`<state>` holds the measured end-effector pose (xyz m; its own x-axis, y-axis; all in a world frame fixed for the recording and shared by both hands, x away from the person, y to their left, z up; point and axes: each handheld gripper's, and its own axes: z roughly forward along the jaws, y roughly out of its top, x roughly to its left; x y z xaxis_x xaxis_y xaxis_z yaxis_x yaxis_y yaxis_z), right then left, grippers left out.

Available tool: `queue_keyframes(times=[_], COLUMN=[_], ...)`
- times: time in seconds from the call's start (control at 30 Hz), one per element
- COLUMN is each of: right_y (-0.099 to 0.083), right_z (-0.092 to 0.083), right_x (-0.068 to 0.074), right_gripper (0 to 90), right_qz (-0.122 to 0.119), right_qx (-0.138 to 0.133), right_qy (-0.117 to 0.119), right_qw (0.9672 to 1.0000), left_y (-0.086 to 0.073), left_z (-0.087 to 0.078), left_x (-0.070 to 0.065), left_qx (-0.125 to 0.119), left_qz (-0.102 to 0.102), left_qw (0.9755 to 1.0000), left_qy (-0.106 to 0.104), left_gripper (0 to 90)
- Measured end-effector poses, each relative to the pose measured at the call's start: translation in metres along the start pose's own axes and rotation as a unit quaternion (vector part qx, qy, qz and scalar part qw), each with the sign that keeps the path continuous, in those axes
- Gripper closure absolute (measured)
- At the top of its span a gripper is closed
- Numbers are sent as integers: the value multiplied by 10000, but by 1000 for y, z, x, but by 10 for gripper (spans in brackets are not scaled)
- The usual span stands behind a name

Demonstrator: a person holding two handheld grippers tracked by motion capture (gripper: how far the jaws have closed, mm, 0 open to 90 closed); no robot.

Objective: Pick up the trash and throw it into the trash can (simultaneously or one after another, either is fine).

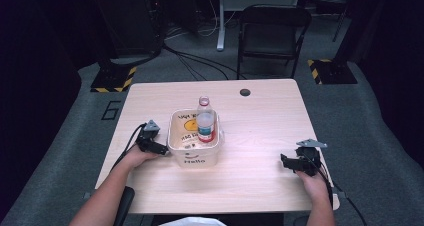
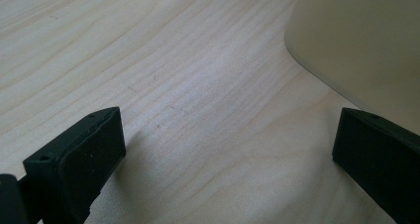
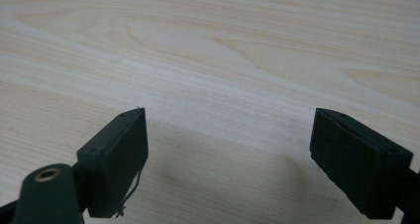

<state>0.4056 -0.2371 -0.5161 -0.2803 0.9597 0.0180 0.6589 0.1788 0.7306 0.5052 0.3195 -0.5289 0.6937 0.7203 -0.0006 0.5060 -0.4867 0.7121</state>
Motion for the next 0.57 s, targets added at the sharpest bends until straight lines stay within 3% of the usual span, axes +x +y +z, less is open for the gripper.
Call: queue_keyframes(times=[0.23, 0.57], right_y=[3, 2], right_z=[11, 14], right_x=[3, 2], right_gripper=[142, 125], right_qz=[-119, -144], right_qx=[159, 104], right_qy=[123, 75], right_qw=[9997, 9998], left_y=[0, 1], left_z=[1, 1], left_x=[0, 0], left_qx=[-18, -21], left_qz=[24, 10], left_qw=[10000, 10000], left_qy=[13, -1], left_gripper=[0, 0])
